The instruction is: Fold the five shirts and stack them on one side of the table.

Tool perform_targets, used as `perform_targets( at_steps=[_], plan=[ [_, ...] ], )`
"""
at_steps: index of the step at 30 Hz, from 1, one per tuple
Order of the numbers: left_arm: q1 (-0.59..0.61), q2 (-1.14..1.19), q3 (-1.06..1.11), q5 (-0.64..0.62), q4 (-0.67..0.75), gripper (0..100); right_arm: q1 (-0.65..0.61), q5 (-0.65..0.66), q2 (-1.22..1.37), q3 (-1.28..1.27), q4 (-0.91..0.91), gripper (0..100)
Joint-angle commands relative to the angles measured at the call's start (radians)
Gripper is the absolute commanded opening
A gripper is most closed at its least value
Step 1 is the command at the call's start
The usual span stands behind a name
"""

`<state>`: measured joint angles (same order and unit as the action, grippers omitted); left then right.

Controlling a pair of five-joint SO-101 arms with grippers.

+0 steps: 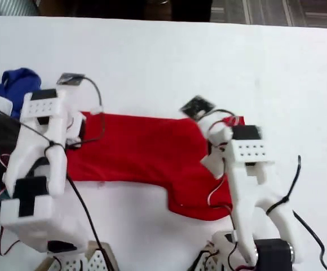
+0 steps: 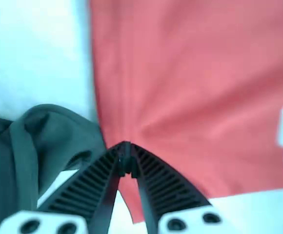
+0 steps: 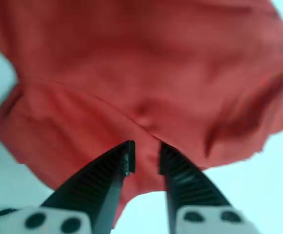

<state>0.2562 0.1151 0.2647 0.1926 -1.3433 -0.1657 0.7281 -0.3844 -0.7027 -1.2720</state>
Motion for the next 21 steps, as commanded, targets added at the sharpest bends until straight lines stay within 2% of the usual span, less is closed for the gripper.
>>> perform_targets(
  at_steps=[1, 4, 7, 12, 16, 21],
  plan=[
    [-0.018, -0.098, -0.013, 0.018, -0.026, 3, -0.133, 0.021, -0.067, -0.011, -0.071, 22.1],
    [0.025, -0.092, 0.027, 0.051, 0.011, 3, -0.229, 0.133, -0.110, -0.077, -0.097, 21.1],
    [0.069, -0.077, 0.128, 0.058, 0.112, 3, -0.277, 0.178, -0.151, -0.155, -0.094, 19.7],
    [0.081, -0.078, 0.275, 0.054, 0.253, 3, -0.286, 0.195, -0.170, -0.236, -0.096, 19.8],
    [0.081, -0.071, 0.341, 0.051, 0.339, 3, -0.286, 0.284, -0.176, -0.288, -0.099, 19.8],
    [0.078, -0.071, 0.372, 0.049, 0.385, 3, -0.286, 0.333, -0.177, -0.342, -0.096, 19.8]
  ],
)
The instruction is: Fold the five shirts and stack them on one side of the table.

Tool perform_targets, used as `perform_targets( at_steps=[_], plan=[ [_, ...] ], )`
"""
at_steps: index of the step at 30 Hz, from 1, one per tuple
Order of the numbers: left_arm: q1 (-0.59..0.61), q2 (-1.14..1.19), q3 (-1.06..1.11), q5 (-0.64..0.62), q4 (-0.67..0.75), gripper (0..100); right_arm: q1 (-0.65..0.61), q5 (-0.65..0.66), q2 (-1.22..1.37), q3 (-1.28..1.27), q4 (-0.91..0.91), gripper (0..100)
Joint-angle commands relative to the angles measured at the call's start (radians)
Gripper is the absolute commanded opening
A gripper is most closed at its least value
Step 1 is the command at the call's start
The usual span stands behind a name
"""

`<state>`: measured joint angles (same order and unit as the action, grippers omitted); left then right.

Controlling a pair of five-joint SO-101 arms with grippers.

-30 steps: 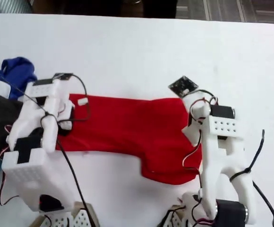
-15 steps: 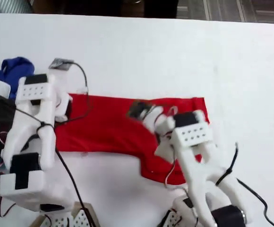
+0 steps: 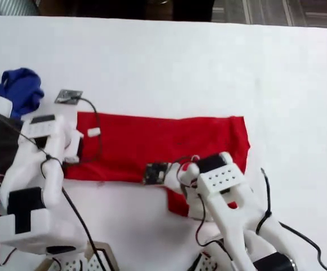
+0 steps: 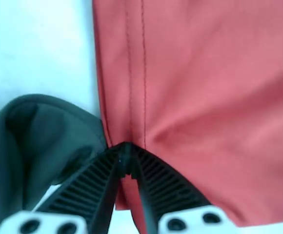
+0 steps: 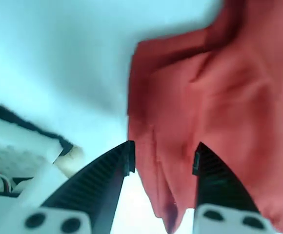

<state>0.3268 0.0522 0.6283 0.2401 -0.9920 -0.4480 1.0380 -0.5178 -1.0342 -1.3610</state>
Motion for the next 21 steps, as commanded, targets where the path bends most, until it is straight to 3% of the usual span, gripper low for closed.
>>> perform_targets(
  at_steps=[1, 8, 15, 21],
  plan=[
    [0.008, -0.008, 0.008, 0.002, 0.035, 3, -0.010, 0.023, -0.044, -0.020, -0.007, 19.8],
    [0.008, -0.008, 0.013, 0.002, 0.035, 3, -0.111, 0.014, -0.039, -0.123, 0.073, 19.8],
    [0.008, -0.008, 0.013, 0.002, 0.035, 3, -0.031, 0.014, -0.035, -0.199, 0.265, 19.8],
    [0.008, -0.006, 0.015, 0.000, 0.035, 3, 0.038, 0.017, -0.033, -0.201, 0.300, 19.7]
  ],
)
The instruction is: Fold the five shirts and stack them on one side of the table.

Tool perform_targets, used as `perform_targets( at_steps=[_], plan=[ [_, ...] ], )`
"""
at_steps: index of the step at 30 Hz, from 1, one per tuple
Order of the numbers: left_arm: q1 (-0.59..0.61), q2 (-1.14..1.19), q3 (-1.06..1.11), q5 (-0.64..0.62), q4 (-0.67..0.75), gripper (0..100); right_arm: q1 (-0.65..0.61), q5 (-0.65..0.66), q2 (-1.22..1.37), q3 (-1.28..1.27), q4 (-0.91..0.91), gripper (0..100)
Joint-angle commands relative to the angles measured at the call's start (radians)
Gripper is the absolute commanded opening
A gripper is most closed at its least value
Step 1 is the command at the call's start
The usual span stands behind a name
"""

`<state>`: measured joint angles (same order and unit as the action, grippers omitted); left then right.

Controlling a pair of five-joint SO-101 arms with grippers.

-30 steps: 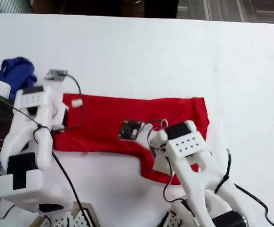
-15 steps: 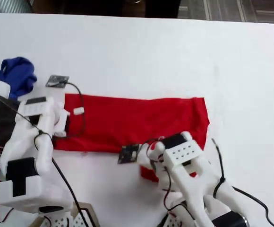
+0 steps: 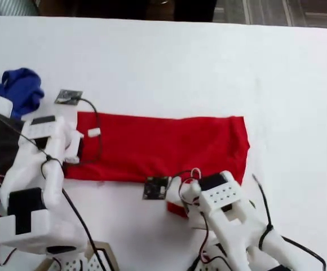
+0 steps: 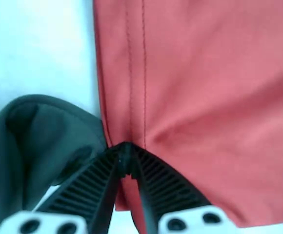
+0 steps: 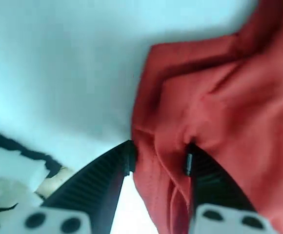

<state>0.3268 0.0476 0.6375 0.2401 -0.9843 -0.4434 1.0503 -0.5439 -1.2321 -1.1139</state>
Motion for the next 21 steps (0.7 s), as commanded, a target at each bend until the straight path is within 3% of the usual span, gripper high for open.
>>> perform_targets(
  at_steps=[1, 5, 9, 21],
  plan=[
    [0.008, -0.002, 0.005, -0.003, 0.029, 3, 0.033, 0.005, -0.007, -0.003, 0.051, 19.6],
    [0.008, -0.002, 0.005, -0.041, 0.029, 3, 0.028, 0.005, -0.007, -0.003, 0.051, 18.2],
    [0.009, -0.002, 0.005, -0.041, 0.029, 3, 0.031, 0.008, -0.007, -0.003, 0.058, 0.5],
    [0.009, -0.002, 0.005, -0.040, 0.029, 3, 0.084, 0.018, -0.016, 0.149, -0.044, 2.0]
  ],
)
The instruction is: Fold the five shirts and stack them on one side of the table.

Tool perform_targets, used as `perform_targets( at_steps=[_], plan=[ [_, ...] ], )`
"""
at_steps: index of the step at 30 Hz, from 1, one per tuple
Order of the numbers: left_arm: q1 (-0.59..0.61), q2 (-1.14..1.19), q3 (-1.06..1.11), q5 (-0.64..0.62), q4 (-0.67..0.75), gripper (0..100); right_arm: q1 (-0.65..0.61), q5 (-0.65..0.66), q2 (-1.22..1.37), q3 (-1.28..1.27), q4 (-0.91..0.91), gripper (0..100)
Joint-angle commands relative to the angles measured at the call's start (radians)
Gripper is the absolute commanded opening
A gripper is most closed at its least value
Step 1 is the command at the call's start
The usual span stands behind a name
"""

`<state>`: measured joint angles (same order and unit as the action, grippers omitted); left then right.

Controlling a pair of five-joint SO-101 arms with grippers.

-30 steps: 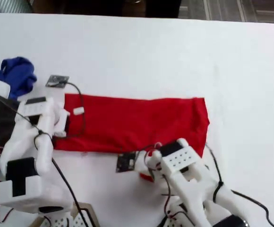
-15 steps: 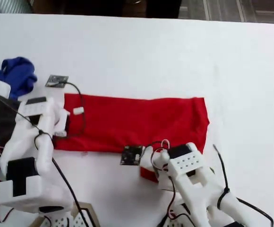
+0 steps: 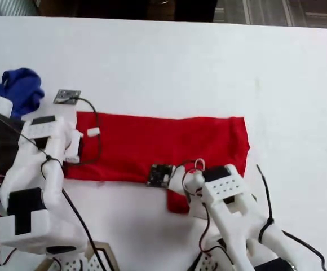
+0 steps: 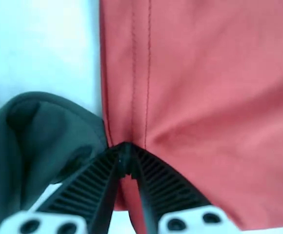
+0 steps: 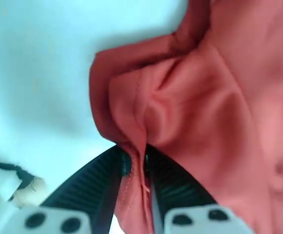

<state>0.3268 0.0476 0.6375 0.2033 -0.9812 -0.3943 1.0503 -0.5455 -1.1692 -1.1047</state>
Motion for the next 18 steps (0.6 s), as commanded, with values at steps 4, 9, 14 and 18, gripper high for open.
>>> perform_targets(
  at_steps=[4, 9, 14, 18],
  plan=[
    [0.009, -0.002, 0.005, -0.003, 0.026, 3, 0.105, 0.109, -0.007, 0.235, -0.131, 2.0],
    [0.009, -0.002, 0.005, -0.003, 0.026, 3, 0.171, 0.117, -0.002, 0.402, -0.127, 2.0],
    [0.009, -0.002, 0.005, -0.003, 0.026, 3, 0.171, 0.117, 0.091, 0.488, -0.013, 2.0],
    [0.009, -0.002, 0.005, -0.003, 0.026, 3, 0.174, 0.115, 0.252, 0.525, 0.097, 2.0]
  ],
)
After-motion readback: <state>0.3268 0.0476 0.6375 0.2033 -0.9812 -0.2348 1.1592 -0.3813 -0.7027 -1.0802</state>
